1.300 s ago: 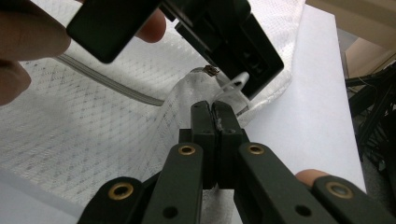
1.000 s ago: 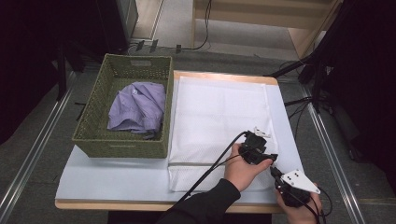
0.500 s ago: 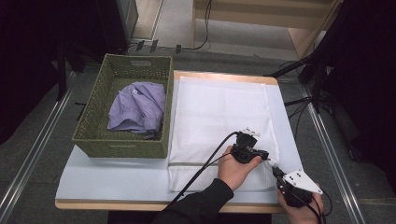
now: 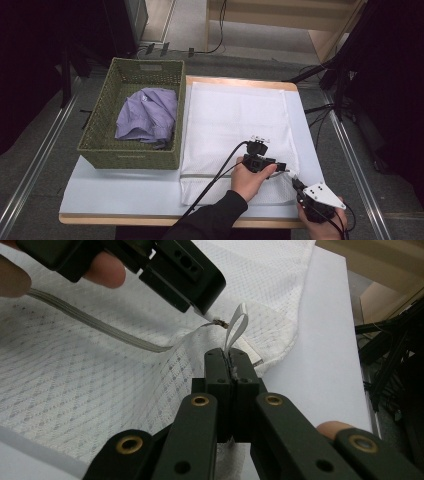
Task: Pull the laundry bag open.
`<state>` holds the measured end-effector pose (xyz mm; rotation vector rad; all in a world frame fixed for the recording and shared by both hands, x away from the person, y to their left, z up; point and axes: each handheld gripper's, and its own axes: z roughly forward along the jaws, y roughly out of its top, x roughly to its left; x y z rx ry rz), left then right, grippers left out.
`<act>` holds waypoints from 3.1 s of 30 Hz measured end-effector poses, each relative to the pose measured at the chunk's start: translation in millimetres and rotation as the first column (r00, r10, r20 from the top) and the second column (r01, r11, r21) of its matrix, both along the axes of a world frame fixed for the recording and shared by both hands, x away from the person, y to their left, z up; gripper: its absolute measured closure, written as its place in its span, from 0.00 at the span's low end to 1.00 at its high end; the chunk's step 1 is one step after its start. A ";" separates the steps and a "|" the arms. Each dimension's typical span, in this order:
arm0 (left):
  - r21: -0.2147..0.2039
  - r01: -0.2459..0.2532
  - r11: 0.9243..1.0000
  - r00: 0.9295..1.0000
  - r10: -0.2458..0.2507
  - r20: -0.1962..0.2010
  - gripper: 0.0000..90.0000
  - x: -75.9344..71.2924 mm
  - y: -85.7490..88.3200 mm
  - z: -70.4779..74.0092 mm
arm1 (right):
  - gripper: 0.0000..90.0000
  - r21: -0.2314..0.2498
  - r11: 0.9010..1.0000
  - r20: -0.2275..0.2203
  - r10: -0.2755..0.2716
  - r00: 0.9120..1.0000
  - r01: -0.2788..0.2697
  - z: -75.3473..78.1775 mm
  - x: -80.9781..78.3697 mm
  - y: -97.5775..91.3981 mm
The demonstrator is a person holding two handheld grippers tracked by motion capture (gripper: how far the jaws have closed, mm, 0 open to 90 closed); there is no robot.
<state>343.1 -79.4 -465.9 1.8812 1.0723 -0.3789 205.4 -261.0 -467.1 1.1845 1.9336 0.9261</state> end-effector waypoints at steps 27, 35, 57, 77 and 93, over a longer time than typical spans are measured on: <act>-0.109 0.037 0.993 0.999 -0.041 -0.035 0.86 -0.7 2.1 0.4 | 1.00 -0.018 1.000 0.015 0.019 1.000 -0.019 0.6 -1.9 1.0; -0.156 0.052 0.986 0.998 -0.057 -0.029 0.86 -2.1 2.7 3.6 | 1.00 -0.026 0.999 0.010 0.028 1.000 -0.028 -0.5 -1.4 2.4; -0.130 0.065 0.989 0.998 -0.062 0.023 0.98 -5.8 3.5 2.5 | 0.65 0.199 0.980 -0.043 0.024 0.999 -0.015 6.9 -2.0 -4.7; -0.141 0.088 0.986 0.995 -0.081 0.052 0.98 -12.3 9.3 -6.3 | 0.75 0.589 0.801 -0.225 0.035 0.974 0.107 5.9 23.7 -30.1; -0.123 0.096 0.988 0.994 -0.089 0.064 0.98 -17.1 6.1 -8.6 | 0.95 0.578 0.807 -0.246 0.028 0.969 0.123 2.4 31.6 -28.2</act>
